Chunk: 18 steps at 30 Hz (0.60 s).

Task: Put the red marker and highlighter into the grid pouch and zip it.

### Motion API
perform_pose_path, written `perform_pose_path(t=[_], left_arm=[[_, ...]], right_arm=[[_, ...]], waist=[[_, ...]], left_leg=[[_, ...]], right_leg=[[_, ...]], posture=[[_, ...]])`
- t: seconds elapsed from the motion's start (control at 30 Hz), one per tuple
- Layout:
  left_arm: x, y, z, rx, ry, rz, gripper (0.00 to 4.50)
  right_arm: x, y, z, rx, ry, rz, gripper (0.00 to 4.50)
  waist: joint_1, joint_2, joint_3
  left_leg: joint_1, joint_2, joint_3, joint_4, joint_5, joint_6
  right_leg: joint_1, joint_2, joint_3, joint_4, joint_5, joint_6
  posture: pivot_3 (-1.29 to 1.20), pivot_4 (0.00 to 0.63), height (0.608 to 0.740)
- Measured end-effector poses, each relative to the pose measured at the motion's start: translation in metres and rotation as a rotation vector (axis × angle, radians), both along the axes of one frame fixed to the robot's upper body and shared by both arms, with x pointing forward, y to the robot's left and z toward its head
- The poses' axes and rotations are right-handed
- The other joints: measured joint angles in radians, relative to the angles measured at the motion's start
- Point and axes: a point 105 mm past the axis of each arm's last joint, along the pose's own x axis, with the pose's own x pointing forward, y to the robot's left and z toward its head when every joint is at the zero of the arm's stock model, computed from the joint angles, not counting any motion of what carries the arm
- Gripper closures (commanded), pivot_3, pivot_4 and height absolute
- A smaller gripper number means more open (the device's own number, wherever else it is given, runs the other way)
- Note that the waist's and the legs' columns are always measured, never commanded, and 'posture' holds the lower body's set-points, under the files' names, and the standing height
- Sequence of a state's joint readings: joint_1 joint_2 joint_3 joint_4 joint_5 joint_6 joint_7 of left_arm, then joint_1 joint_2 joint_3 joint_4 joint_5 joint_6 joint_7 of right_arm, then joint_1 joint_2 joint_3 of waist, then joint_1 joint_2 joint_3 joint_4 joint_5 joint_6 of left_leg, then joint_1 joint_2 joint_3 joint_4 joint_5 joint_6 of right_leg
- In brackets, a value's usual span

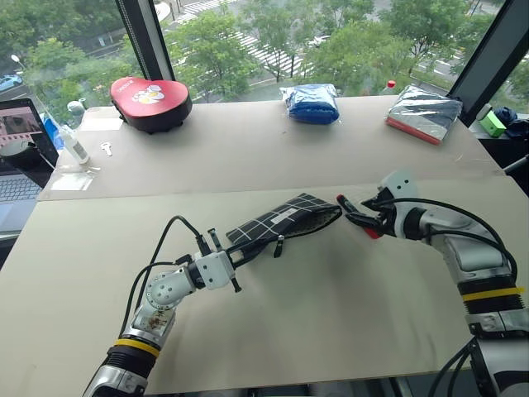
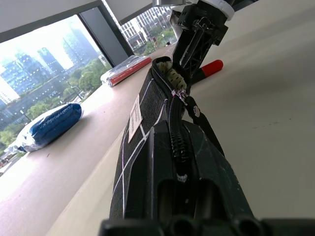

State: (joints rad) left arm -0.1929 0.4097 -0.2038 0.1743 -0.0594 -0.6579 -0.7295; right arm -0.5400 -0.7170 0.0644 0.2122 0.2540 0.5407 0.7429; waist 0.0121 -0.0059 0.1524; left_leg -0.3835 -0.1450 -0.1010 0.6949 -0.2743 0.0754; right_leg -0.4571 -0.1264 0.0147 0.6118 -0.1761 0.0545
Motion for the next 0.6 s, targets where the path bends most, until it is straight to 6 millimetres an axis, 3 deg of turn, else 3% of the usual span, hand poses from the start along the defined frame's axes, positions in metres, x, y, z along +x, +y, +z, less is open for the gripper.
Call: perform_pose_path(t=[0.3, 0.4, 0.57, 0.6], left_arm=[[0.000, 0.000, 0.000, 0.000, 0.000, 0.001, 4.50], [0.001, 0.000, 0.001, 0.000, -0.001, 0.001, 4.50], [0.001, 0.000, 0.001, -0.001, -0.001, 0.005, 4.50], [0.001, 0.000, 0.001, -0.002, -0.001, 0.006, 4.50]], right_arm=[[0.008, -0.005, -0.009, 0.004, 0.032, -0.040, 1.43], [0.013, -0.011, -0.015, 0.010, 0.067, -0.085, 2.09], [0.015, -0.015, -0.015, 0.023, 0.093, -0.102, 3.85], [0.014, -0.015, -0.014, 0.028, 0.098, -0.096, 3.98]], waist=[[0.000, 0.000, 0.000], [-0.001, 0.000, 0.000], [-0.001, 0.000, 0.000], [-0.001, 0.000, 0.000]], left_leg=[[0.000, 0.001, 0.000, 0.000, 0.000, 0.000], [0.000, 0.001, 0.000, 0.000, 0.000, 0.000], [0.001, 0.001, 0.000, 0.000, 0.000, 0.000], [0.001, 0.001, 0.000, 0.000, 0.000, 0.000]], right_leg=[[0.000, 0.001, 0.000, 0.000, 0.000, 0.000], [0.000, 0.001, 0.000, 0.000, 0.001, -0.001], [0.001, 0.001, 0.000, 0.000, 0.001, -0.001], [0.001, 0.001, 0.000, 0.000, 0.001, -0.001]], posture=[[0.00, 0.150, 0.740], [0.00, 0.150, 0.740], [0.00, 0.150, 0.740], [0.00, 0.150, 0.740]])
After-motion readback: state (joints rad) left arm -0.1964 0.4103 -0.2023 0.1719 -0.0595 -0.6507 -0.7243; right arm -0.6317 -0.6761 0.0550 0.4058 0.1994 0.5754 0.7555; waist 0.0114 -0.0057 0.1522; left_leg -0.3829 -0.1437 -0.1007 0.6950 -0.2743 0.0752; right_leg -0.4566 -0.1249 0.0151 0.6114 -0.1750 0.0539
